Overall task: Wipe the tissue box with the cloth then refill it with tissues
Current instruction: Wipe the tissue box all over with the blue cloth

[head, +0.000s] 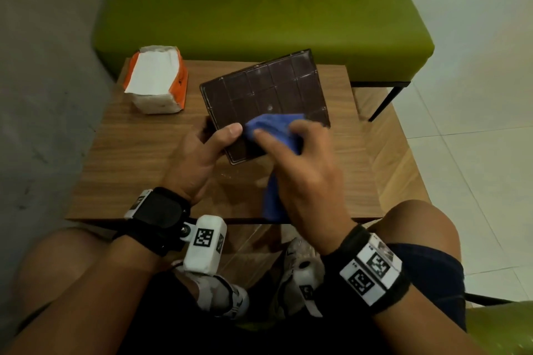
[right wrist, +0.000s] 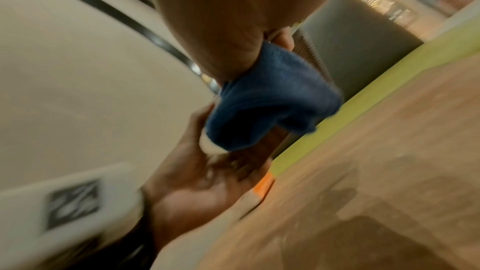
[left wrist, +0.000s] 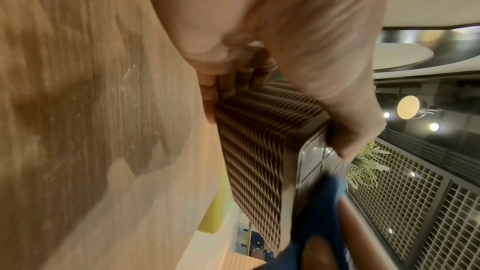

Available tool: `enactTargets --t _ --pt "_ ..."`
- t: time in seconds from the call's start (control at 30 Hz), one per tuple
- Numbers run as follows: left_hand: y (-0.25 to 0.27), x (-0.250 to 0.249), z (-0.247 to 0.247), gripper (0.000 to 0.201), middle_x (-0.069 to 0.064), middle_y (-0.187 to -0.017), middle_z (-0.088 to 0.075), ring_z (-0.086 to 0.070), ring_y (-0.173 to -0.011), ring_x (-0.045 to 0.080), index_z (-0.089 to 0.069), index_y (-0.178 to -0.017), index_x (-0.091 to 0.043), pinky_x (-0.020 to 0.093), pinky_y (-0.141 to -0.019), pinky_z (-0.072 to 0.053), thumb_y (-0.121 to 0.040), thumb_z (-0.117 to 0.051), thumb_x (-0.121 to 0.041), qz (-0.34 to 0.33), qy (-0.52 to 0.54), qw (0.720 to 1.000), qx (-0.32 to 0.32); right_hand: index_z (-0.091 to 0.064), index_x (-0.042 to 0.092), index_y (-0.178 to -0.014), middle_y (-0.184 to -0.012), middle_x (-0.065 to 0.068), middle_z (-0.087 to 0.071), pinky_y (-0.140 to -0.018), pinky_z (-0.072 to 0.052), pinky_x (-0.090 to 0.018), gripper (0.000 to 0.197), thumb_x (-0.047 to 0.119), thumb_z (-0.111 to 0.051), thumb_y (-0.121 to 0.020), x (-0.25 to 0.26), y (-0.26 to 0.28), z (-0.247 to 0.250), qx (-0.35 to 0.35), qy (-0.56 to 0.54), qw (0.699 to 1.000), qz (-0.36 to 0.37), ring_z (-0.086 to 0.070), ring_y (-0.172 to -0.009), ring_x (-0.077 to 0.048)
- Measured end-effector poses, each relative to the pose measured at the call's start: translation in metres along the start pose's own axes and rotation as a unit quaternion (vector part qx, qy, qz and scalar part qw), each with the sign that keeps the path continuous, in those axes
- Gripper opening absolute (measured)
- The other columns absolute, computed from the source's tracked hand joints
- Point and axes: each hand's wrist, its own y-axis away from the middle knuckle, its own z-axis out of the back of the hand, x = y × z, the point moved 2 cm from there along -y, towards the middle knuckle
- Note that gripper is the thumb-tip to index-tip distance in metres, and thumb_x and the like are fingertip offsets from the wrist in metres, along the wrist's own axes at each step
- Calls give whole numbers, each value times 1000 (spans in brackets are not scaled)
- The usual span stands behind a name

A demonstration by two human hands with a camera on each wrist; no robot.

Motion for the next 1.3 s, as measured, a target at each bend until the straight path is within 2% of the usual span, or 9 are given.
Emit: enactTargets --t 0.13,0.33,0.5,0.67,0.73,0.87,1.0,1.13,1.3 --pt "2 -4 0 43 4 -130 -78 -73 -123 23 -70 -127 -25 45 -107 -57 -85 -78 -34 -20 -27 999 -10 -71 9 -135 -123 -26 -54 -84 -48 -22 39 1 -59 -99 -28 -10 7 -124 -50 977 -167 -55 -110 -26" --pt "3 4 0 46 16 -113 -79 -75 -106 35 -73 -117 -11 54 -101 -54 -88 -79 -46 -1 -28 999 -25 -72 9 -133 -127 -20 -50 -81 -54 -39 31 12 -60 -105 10 18 -19 47 -59 996 37 -57 -107 -32" --pt "3 2 -1 59 10 -133 -76 -72 -125 29 -68 -134 -19 47 -107 -57 -82 -78 -44 -21 -3 999 -41 -75 7 -125 -121 -24 -54 -81 -52 -34 30 2 -62 -98 -30 4 -1 -98 -73 982 -145 -57 -107 -28" --pt "-2 3 -7 55 6 -107 -80 -77 -101 24 -71 -115 -14 54 -99 -59 -78 -80 -54 4 -21 999 -39 -76 9 -125 -120 -25 -58 -82 -54 -39 26 14 -61 -106 23 20 -21 20 -92 995 15 -58 -107 -32" --pt "-2 5 -5 62 11 -113 -79 -76 -108 29 -71 -120 -11 56 -103 -58 -78 -82 -56 5 -20 999 -40 -76 11 -127 -121 -25 -59 -81 -54 -41 26 15 -65 -104 16 22 -18 45 -84 995 35 -58 -108 -34" --pt "1 1 0 65 17 -133 -75 -72 -125 34 -67 -138 -10 50 -109 -55 -85 -77 -44 -7 10 999 -34 -75 11 -128 -122 -25 -53 -84 -53 -40 35 -1 -64 -97 -34 7 6 -84 -74 988 -105 -56 -109 -29" --pt "2 2 -2 64 13 -131 -76 -73 -123 30 -67 -138 -14 48 -108 -56 -82 -76 -45 -9 10 999 -29 -76 9 -126 -121 -25 -52 -92 -43 -19 34 -4 -62 -97 -24 -8 13 -125 -77 980 -137 -51 -114 -22" --pt "1 3 9 78 16 -133 -75 -72 -124 36 -64 -143 -12 55 -110 -53 -78 -88 -48 -12 -14 1000 -19 -72 11 -134 -126 -25 -54 -85 -52 -35 36 4 -58 -101 -5 6 5 -8 -45 997 -57 -57 -114 -33" --pt "8 4 15 56 8 -129 -78 -75 -120 29 -68 -134 -15 36 -94 -63 -84 -80 -35 -32 -71 997 12 -76 10 -126 -114 -17 -54 -81 -51 -37 31 2 -61 -101 -33 -37 19 -130 -46 981 -134 -56 -102 -26"
